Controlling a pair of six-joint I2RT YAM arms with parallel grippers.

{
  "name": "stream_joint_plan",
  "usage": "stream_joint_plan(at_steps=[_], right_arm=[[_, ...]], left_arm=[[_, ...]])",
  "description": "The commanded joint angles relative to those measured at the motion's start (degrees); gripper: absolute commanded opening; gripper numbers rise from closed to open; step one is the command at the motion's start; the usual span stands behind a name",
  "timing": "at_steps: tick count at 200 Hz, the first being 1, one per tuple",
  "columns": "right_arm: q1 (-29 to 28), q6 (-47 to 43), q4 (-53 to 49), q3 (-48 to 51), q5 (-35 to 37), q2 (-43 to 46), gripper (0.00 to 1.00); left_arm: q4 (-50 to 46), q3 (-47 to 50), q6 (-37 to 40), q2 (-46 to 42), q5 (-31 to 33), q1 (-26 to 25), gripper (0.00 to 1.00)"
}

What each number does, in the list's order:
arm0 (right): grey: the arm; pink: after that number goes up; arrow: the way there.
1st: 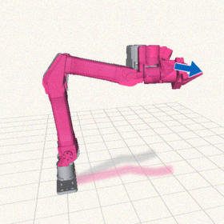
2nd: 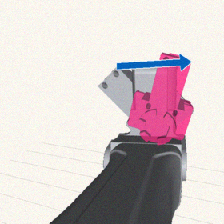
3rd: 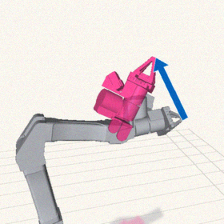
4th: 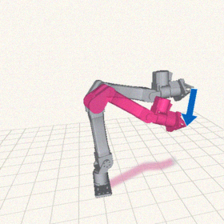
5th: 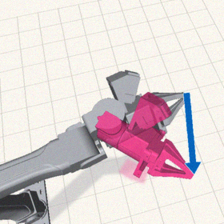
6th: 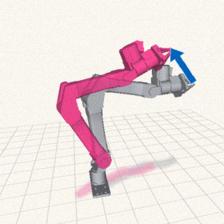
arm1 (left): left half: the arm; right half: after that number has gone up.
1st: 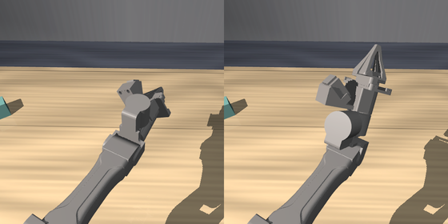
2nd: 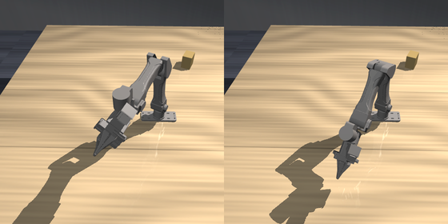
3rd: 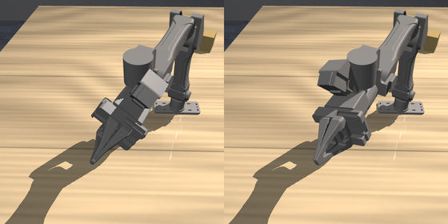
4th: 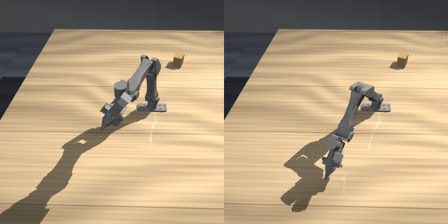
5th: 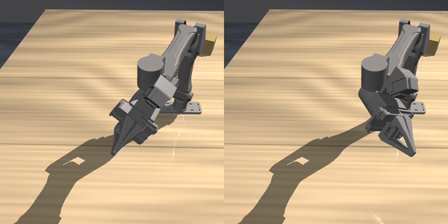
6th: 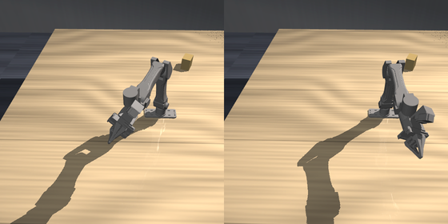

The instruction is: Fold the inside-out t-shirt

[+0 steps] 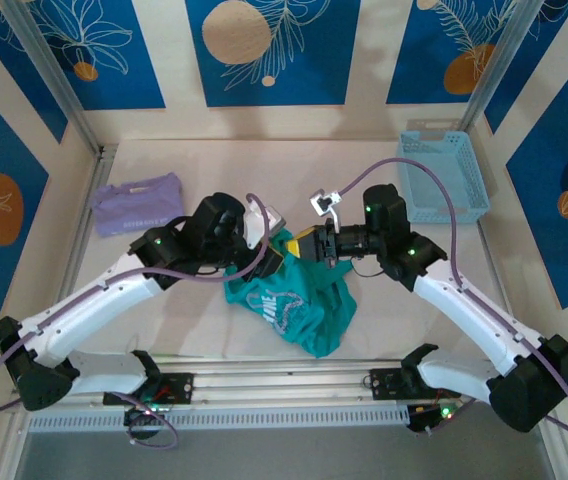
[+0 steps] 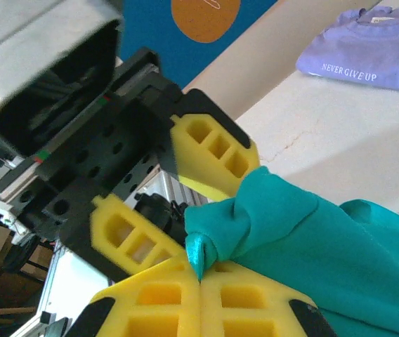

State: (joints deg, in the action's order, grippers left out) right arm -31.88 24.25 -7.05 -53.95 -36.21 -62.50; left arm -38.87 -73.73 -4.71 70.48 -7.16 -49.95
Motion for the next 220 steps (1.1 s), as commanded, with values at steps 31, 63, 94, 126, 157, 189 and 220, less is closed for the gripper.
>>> stream_joint_plan(at_steps=[31,63,94,126,157,189,220], right_arm=[[0.19,-0.46,-1.41,0.51,-0.27,1.65,0.0],[0.24,-1.81,-2.52,0.55,0.57,1.59,0.0],[0.26,-4.73,-5.72,-0.13,3.07,1.11,0.0],[0.29,-7.39,-9.11,-1.3,6.39,1.13,0.0],[0.24,-6.61,-14.72,-4.57,17.86,0.1,0.06],[-0.76,-6.63,-18.94,-9.24,24.66,-3.5,0.19],[-2.54,-11.34,-27.0,-11.73,36.29,-2.37,0.25]], left_arm=[[2.33,-1.85,-1.94,0.54,-3.32,1.82,0.25],[2.97,-2.02,-1.89,0.28,-4.69,2.58,0.12],[3.26,-1.7,-1.86,-0.62,-5.89,3.49,0.01],[4.06,-0.56,-2.23,-2.76,-9.4,4.88,0.0],[5.09,0.64,-2.9,-5.35,-18.61,7.27,0.0],[10.32,2.44,-6.48,-7.1,-30.35,10.97,0.0],[12.05,2.74,-9.2,-6.78,-33.05,12.39,0.0]])
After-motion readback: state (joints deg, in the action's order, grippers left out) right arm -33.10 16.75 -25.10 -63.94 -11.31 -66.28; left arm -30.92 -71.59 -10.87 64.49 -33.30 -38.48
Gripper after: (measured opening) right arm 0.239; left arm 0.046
